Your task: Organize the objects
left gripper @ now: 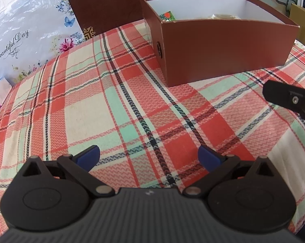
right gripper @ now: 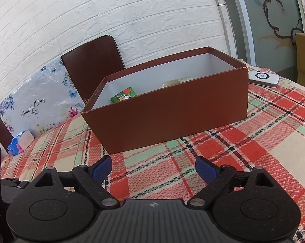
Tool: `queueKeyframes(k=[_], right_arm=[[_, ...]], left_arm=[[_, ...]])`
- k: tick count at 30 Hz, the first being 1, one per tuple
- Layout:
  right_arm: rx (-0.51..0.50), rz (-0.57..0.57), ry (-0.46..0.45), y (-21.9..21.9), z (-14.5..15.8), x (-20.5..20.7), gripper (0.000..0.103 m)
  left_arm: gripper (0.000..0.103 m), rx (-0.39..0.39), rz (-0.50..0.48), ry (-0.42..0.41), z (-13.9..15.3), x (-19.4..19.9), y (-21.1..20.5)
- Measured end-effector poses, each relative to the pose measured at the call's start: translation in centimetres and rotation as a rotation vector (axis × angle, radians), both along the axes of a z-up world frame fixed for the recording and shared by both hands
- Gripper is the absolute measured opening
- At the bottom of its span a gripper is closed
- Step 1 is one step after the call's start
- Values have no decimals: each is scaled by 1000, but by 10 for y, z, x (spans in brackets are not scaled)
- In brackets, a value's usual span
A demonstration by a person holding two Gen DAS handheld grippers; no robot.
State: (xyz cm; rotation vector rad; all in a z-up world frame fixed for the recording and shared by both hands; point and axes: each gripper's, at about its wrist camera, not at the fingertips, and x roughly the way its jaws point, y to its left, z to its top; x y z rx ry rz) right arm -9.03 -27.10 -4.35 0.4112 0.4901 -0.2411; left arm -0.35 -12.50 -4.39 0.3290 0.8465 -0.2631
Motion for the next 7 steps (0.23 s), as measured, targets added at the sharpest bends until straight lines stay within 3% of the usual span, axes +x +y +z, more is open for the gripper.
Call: queueKeyframes(k=[7], right_arm=[[-11, -3, 4, 3, -2, 0, 91]], left_arm=[[103, -27, -4, 10, 1, 3, 1]])
